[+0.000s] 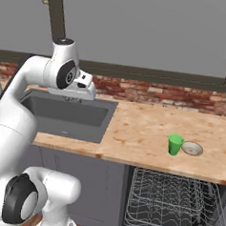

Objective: Pick up the cup and bowl from the counter, place them in the dishwasher, and close the dishwasher door.

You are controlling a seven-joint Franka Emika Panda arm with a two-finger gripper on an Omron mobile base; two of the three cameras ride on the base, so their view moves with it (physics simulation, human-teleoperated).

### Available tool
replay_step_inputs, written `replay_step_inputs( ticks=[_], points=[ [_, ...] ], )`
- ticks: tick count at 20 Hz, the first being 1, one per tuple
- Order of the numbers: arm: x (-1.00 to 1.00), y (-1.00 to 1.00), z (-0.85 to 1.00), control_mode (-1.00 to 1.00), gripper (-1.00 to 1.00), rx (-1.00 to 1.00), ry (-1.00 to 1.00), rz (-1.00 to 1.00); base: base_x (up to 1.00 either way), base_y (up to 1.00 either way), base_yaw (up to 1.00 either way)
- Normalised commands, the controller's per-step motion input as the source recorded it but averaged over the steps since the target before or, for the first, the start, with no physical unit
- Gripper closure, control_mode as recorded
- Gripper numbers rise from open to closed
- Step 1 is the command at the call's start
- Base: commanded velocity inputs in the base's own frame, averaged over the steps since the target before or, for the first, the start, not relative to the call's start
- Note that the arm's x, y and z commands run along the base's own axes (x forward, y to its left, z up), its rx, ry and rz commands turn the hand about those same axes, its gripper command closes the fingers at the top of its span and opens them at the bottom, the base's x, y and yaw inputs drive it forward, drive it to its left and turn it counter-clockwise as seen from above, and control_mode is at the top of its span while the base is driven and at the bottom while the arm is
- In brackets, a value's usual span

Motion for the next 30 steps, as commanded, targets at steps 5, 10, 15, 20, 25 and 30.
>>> replay_step_inputs(
  ticks=[5,10,15,20,25,30],
  points=[
    [0.00,-0.09,0.00,-1.00,-1.00,0.00,0.00,0.00,0.00,0.00,0.00],
    [0.00,-0.24,0.00,-1.00,-1.00,0.00,0.00,0.00,0.00,0.00,0.00],
    [0.00,-0.33,0.00,-1.00,-1.00,0.00,0.00,0.00,0.00,0.00,0.00],
    [0.00,-0.40,0.00,-1.00,-1.00,0.00,0.00,0.00,0.00,0.00,0.00],
    [0.00,-0.42,0.00,-1.00,-1.00,0.00,0.00,0.00,0.00,0.00,0.00],
    [0.00,-0.43,0.00,-1.00,-1.00,0.00,0.00,0.00,0.00,0.00,0.00]
  ],
)
